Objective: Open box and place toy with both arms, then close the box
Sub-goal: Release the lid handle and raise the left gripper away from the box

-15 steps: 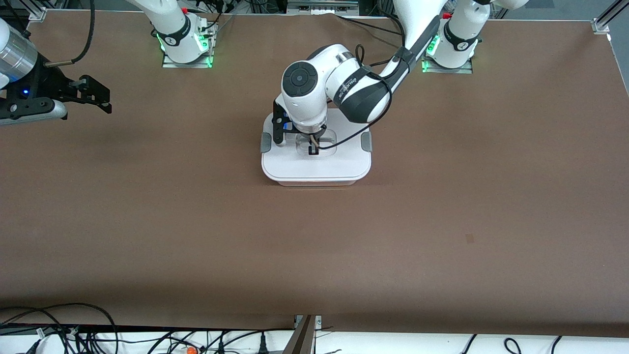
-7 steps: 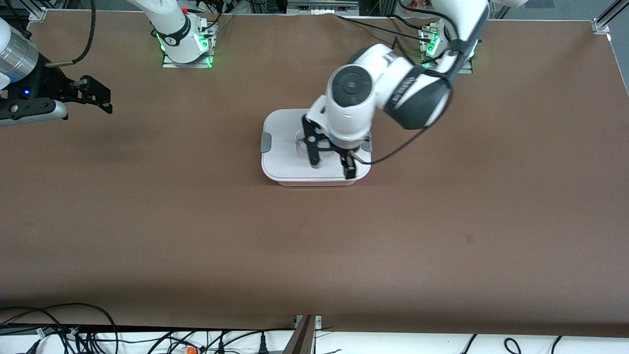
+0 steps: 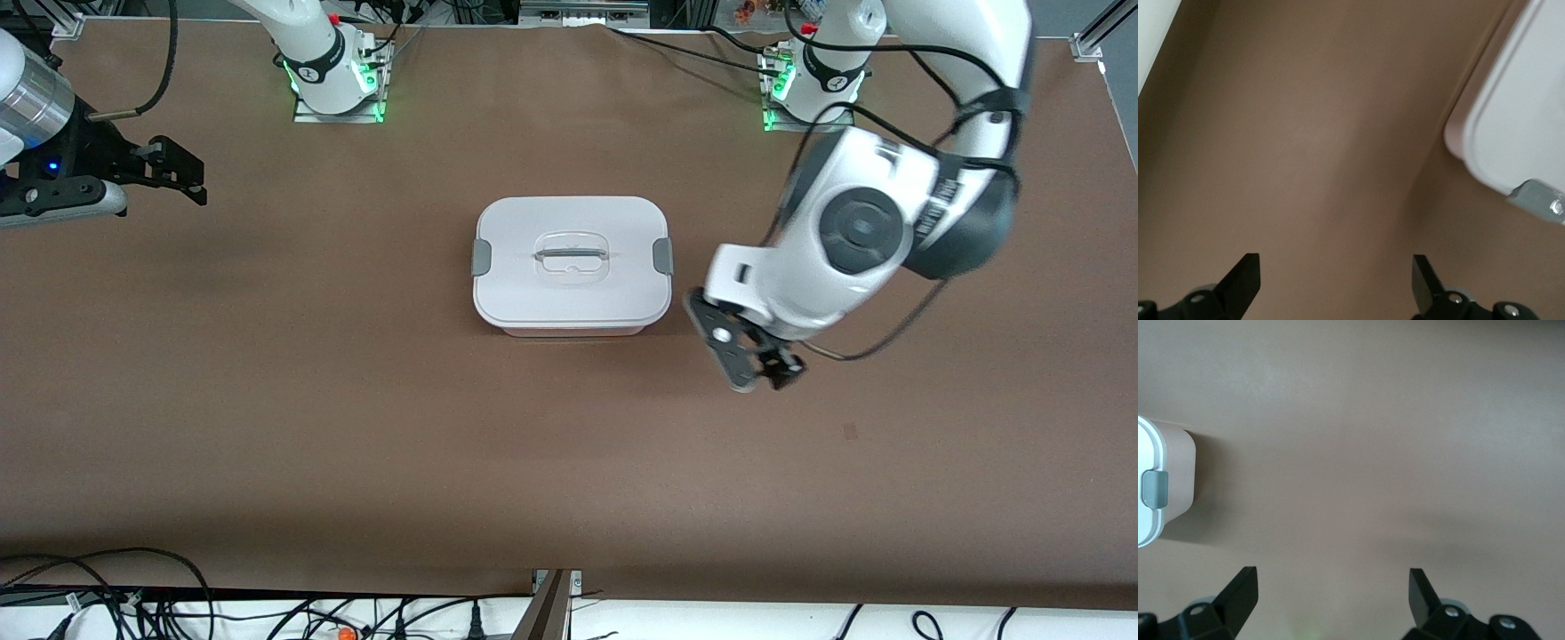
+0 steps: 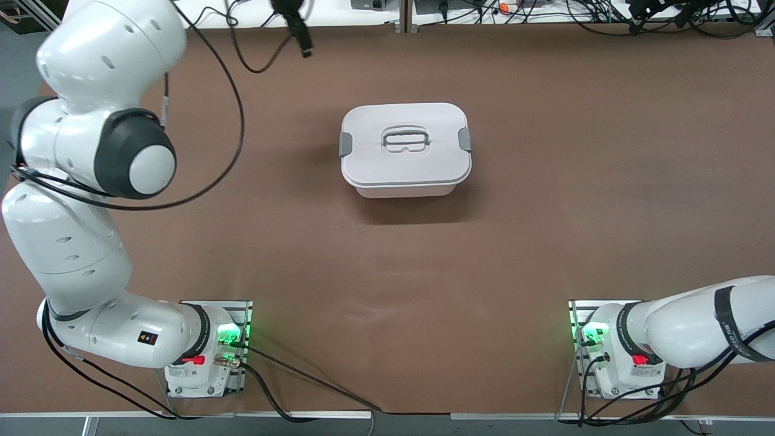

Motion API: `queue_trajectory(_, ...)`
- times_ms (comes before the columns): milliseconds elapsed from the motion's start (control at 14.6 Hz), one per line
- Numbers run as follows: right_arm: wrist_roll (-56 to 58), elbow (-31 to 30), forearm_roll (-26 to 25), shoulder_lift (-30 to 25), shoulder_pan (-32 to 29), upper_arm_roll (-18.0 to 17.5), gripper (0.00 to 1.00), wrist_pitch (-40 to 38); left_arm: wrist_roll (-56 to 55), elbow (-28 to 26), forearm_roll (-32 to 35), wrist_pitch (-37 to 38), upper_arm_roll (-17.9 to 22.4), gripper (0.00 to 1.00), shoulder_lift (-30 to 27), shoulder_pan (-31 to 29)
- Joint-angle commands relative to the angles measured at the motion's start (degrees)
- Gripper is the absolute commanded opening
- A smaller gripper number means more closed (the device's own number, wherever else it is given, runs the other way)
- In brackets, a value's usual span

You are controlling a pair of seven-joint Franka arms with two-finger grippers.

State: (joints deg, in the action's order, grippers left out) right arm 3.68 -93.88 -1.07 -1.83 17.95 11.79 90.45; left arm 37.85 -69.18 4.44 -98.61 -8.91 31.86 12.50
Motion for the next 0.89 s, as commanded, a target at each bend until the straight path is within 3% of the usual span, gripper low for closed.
queue_trajectory(0,-1.0,1.1,-0.3,0.3,0.2,0.0,1.0,-0.5,0.6,3.9,-0.3,2.1,-0.6,1.0,0.0,-7.7)
queue_trajectory(274,-1.0,1.0,-0.3,0.3,0.2,0.0,1.0,-0.5,-0.8,3.3,-0.2,2.4,1.7,1.0,-3.7,-12.9)
queue_trajectory(479,-1.0,1.0,-0.3,0.3,0.2,0.0,1.0,-0.5,-9.9,-0.2,-0.9,2.6,5.7,1.0,-8.3,-13.0)
queue_trajectory(821,-0.5,1.0,-0.3,0.3,0.2,0.0,1.0,-0.4,-27.5,-4.3,-3.1,9.8,6.9,1.0,-15.6,-13.8)
